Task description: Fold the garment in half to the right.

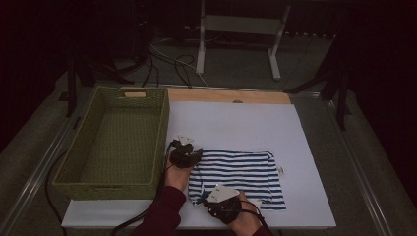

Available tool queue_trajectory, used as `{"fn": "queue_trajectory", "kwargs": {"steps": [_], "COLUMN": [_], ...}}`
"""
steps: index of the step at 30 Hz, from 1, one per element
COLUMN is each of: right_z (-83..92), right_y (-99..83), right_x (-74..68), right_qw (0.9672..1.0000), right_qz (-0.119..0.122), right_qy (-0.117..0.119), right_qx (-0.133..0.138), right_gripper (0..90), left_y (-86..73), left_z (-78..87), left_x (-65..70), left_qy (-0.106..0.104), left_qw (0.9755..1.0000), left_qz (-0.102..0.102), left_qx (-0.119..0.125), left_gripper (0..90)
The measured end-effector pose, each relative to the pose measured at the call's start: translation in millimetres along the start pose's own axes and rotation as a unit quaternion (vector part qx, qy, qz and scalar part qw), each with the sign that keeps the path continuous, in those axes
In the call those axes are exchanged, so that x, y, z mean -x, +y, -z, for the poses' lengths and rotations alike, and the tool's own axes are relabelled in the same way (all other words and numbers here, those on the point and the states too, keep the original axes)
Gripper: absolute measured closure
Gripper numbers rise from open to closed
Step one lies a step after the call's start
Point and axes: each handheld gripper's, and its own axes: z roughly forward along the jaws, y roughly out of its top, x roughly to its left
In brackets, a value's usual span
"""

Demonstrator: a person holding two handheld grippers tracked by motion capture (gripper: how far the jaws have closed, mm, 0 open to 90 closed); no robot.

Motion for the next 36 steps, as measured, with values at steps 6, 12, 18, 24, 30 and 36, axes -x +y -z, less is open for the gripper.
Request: {"fn": "queue_trajectory", "kwargs": {"steps": [6,12,18,24,30,36], "right_z": [-0.3,-0.2,0.2,-0.4,-0.1,1.5], "right_y": [0.2,0.2,1.2,3.3,2.3,3.7], "right_x": [-0.2,0.0,2.1,1.8,2.2,0.2], "right_qw": [1.0000,1.0000,1.0000,0.9996,0.9998,0.9998], "right_qz": [-0.004,-0.004,-0.001,0.023,0.012,-0.018], "right_qy": [-0.004,-0.003,0.002,-0.016,-0.013,0.008], "right_qx": [0.001,0.001,0.001,-0.003,-0.002,0.010], "right_gripper": [83.5,83.7,83.7,83.8,83.8,83.9], "left_y": [1.6,2.2,7.2,7.9,7.4,7.6], "left_z": [0.2,-0.8,5.2,11.7,12.1,16.2], "left_x": [-1.6,-2.4,-6.4,-12.1,-11.5,-11.7], "left_qy": [-0.031,-0.041,-0.028,-0.003,-0.004,-0.018], "left_qw": [0.9991,0.9986,0.9987,0.9982,0.9982,0.9974], "left_qz": [0.023,0.028,0.043,0.057,0.057,0.064], "left_qx": [-0.016,-0.016,0.006,0.019,0.016,0.027], "left_gripper": [74.4,87.0,87.2,87.2,87.1,86.9]}}
